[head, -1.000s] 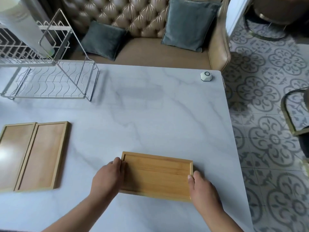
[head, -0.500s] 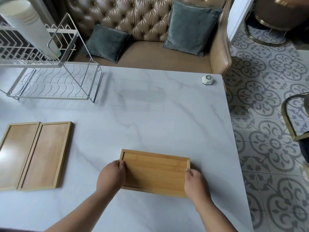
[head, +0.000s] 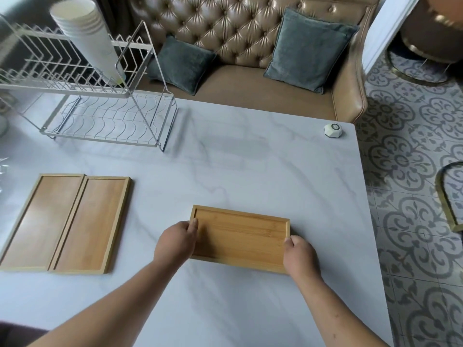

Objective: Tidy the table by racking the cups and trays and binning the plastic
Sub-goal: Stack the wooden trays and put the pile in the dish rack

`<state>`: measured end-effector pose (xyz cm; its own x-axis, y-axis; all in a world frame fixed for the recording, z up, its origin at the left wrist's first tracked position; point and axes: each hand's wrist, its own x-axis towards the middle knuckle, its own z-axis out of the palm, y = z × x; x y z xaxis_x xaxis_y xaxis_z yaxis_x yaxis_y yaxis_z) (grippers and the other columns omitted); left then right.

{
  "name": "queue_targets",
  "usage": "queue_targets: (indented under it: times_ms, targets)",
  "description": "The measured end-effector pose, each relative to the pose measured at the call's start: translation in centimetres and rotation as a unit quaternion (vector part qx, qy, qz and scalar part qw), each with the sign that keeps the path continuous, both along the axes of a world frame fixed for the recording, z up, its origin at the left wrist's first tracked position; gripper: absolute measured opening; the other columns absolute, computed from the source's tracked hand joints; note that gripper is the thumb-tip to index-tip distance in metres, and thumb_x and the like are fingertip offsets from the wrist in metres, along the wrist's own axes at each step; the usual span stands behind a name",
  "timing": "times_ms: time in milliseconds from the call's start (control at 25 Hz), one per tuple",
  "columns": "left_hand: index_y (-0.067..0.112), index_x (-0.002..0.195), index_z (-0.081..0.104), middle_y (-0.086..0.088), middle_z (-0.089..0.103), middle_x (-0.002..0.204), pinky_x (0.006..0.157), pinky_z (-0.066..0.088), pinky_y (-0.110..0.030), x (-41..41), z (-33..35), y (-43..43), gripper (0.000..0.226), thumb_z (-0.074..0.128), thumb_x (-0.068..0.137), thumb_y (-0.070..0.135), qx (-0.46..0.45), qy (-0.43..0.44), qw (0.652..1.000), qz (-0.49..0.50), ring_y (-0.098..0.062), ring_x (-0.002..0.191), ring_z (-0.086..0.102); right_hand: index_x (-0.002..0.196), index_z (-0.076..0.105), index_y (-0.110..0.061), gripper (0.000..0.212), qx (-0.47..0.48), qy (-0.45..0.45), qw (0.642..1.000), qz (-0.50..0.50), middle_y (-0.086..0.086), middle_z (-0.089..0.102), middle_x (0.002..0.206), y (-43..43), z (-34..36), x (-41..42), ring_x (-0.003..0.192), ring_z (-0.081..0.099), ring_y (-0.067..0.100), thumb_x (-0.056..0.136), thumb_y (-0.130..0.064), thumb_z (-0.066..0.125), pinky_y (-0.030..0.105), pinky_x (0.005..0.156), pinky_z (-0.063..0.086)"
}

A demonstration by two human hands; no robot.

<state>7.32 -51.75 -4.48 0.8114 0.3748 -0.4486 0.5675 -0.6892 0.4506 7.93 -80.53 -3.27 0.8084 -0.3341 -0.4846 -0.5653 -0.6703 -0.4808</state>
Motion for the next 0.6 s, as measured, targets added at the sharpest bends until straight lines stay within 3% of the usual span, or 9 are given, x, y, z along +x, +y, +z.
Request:
queue_targets:
  times_ms: [80,160,240,360,480,600]
  targets:
    - [0.02,0.066,0.05,0.002,0.061,0.062,0.054,0.037,-0.034,-1.2,0.5,1.8,0.058,0.032,0.107,0.057,0.006,-0.039,0.999,0.036,-0.016,0.062,0.057,0.133,0.061,-0.016,0.033,-0.015,-0.051,0.999,-0.001,0.007,0.067,0.13,0.5,0.4,0.0,0.12,0.061,0.032,0.102,-0.026,0.052,0.041,0.096,0.052]
    - [0.028,0.068,0.051,0.01,0.059,0.065,0.054,0.036,-0.031,-2.9,1.0,5.2,0.049,0.037,0.102,0.06,0.049,-0.074,0.992,0.094,-0.012,0.063,0.055,0.15,0.047,-0.016,0.052,-0.022,-0.117,0.992,0.031,0.007,0.052,0.151,2.8,1.2,0.4,0.138,0.049,0.028,0.099,-0.021,0.058,0.042,0.109,0.043]
    - [0.024,0.07,0.054,0.007,0.061,0.069,0.054,0.037,-0.032,-4.9,1.2,9.2,0.044,0.043,0.099,0.055,0.08,-0.064,0.984,0.147,-0.016,0.063,0.056,0.151,0.047,-0.015,0.056,0.0,-0.172,0.98,0.103,0.008,0.049,0.153,6.5,2.2,1.2,0.142,0.044,0.026,0.097,-0.014,0.061,0.037,0.114,0.037]
    - [0.017,0.069,0.057,-0.004,0.064,0.066,0.057,0.042,-0.035,-8.3,0.6,15.2,0.044,0.044,0.098,0.048,0.099,-0.001,0.969,0.226,-0.029,0.065,0.059,0.153,0.045,-0.017,0.057,0.008,-0.174,0.948,0.266,0.003,0.045,0.156,13.9,2.9,2.5,0.146,0.038,0.021,0.098,-0.017,0.06,0.035,0.119,0.033]
    - [0.012,0.066,0.057,-0.005,0.062,0.06,0.056,0.046,-0.035,-12.0,-0.2,19.9,0.048,0.044,0.098,0.045,0.09,0.027,0.952,0.291,-0.027,0.059,0.058,0.156,0.04,-0.022,0.058,0.029,-0.149,0.914,0.375,-0.003,0.04,0.16,21.2,2.6,3.4,0.149,0.03,0.015,0.1,-0.022,0.056,0.031,0.122,0.027]
    - [0.012,0.064,0.053,-0.001,0.06,0.057,0.055,0.044,-0.033,-15.1,-1.5,23.3,0.058,0.043,0.099,0.057,0.07,0.058,0.947,0.307,-0.022,0.056,0.058,0.159,0.032,-0.026,0.06,0.037,-0.109,0.881,0.458,-0.007,0.033,0.164,28.4,1.5,4.2,0.152,0.023,0.012,0.101,-0.028,0.05,0.032,0.124,0.026]
